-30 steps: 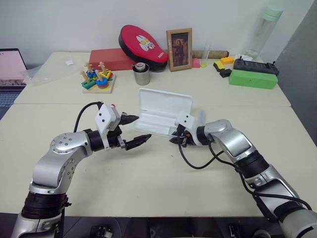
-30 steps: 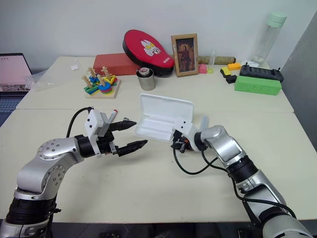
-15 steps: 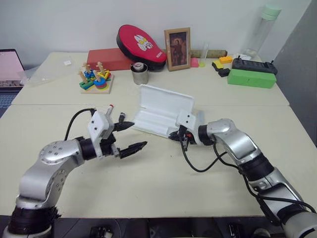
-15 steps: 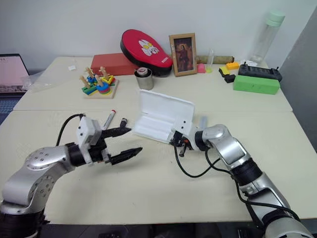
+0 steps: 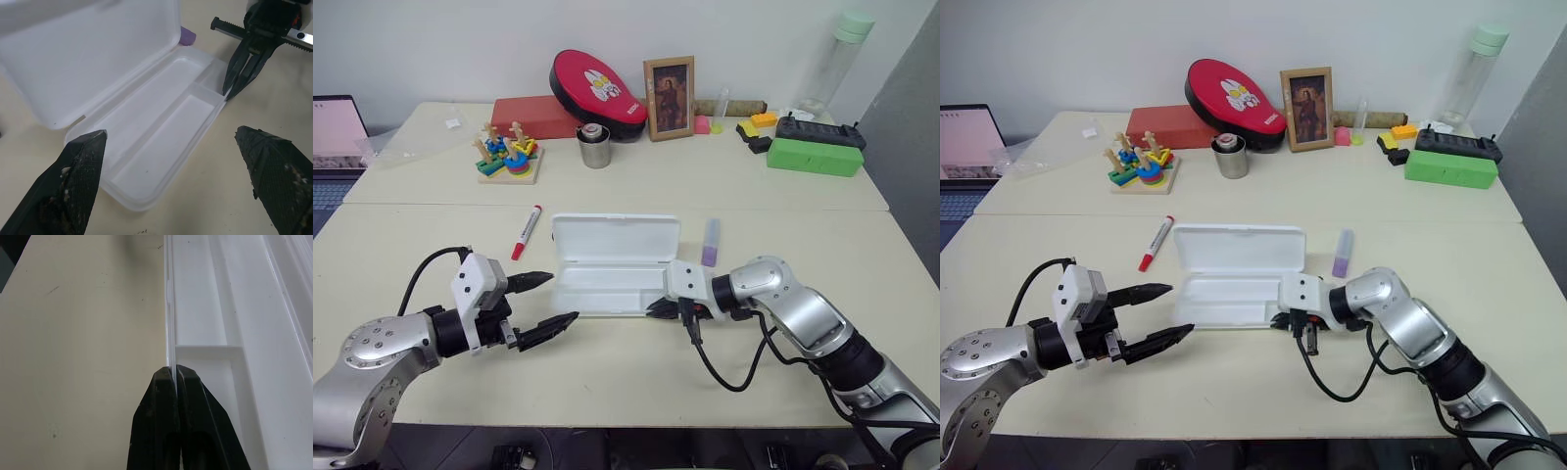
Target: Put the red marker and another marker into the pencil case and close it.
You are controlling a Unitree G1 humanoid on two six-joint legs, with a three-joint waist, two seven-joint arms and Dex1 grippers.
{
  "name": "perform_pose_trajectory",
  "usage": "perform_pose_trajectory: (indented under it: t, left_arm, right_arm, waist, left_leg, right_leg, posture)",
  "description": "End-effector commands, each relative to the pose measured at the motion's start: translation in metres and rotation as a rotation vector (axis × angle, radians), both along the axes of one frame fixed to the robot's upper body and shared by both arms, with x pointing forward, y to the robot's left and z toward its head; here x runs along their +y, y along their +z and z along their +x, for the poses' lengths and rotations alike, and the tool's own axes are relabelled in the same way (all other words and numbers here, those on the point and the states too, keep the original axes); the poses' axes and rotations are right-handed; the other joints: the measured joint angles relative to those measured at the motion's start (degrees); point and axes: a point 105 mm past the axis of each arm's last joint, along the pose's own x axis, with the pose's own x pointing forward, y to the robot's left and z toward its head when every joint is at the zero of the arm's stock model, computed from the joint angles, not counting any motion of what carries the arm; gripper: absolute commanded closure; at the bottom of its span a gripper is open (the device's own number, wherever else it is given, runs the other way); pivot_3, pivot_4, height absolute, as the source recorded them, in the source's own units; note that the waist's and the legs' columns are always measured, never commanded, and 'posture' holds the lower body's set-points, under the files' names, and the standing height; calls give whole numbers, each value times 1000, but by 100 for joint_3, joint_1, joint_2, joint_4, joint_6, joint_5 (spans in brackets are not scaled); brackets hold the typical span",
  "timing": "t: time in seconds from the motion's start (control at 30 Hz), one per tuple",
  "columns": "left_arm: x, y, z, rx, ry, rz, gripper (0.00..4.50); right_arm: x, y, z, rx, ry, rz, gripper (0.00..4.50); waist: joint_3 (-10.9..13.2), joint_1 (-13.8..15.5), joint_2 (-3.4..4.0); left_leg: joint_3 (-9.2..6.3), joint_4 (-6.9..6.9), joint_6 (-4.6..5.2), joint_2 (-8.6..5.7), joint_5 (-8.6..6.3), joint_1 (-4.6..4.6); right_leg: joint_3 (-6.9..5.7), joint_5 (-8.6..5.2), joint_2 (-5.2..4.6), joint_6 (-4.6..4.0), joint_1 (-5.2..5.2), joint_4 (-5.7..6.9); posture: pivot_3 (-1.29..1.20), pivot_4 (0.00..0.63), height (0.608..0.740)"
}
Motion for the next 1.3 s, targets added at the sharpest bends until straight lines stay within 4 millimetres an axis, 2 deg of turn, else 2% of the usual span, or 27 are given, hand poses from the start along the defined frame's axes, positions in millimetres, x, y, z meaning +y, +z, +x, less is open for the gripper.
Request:
perform_pose_trajectory:
  t: [0.03, 0.4, 0.5, 0.7, 0.83, 1.0, 1.1, 1.2, 1.3]
  left_arm:
    - [-1, 10, -1, -34, -10, 11, 0]
    - [-3, 11, 2, -36, -24, 19, 0]
    - [-4, 12, 3, -39, -29, 19, 0]
    - [-5, 13, 5, -42, -35, 20, 0]
    - [-7, 15, 6, -51, -36, 17, 0]
    - [-5, 33, 11, -90, 12, -63, 0]
    - [7, 54, 20, -106, 127, -192, 0]
    - [30, 77, 31, -164, 257, -271, 0]
    - [58, 89, 47, -207, 431, -288, 0]
  right_arm:
    - [9, 5, -9, -6, 33, 24, 4478]
    - [10, -5, -8, 63, -26, 24, 4478]
    - [11, -4, -8, 61, -30, 30, 3999]
    - [11, -1, -7, 45, -30, 38, 2571]
    - [10, 6, -6, 37, -29, 52, 1789]
    - [6, 33, -11, 64, -8, 133, 680]
    - [2, 64, -16, 119, 12, 254, 7]
    - [2, 105, -11, 155, 6, 432, 7]
    - [1, 136, 4, 123, -51, 541, 7]
  waist:
    - [0, 0, 0]
    - [0, 0, 0]
    - [0, 0, 0]
    - [0, 0, 0]
    - [0, 0, 0]
    - [0, 1, 0]
    - [0, 1, -2]
    - [0, -12, -2]
    - [0, -14, -2]
  left_leg:
    - [0, 0, 0, 0, 0, 0]
    - [0, 0, 0, 0, 0, 0]
    - [0, 0, 0, 0, 0, 0]
    - [0, 0, 0, 0, 0, 0]
    - [0, 0, 0, 0, 0, 0]
    - [0, 0, 0, 0, 0, -1]
    - [0, 0, 0, 0, 0, -1]
    - [-3, 1, 0, 0, 0, 0]
    - [-2, 2, 0, 0, 0, 5]
  right_leg:
    - [0, 0, 0, 0, 0, -1]
    - [0, 0, 0, 0, 0, -1]
    - [0, 0, 0, 0, 0, -1]
    - [0, 0, 0, 0, 0, -1]
    - [0, 0, 0, 0, 0, -1]
    - [-1, 0, 0, 0, 0, -1]
    - [0, 0, 0, 0, 1, 0]
    - [-2, 0, 0, 0, 2, 3]
    - [-2, 0, 0, 0, 3, 6]
  posture:
    - [0, 150, 740]
    - [0, 150, 740]
    - [0, 150, 740]
    - [0, 150, 740]
    - [0, 150, 740]
    - [0, 150, 740]
    - [0, 150, 740]
    - [0, 150, 740]
    - [0, 150, 740]
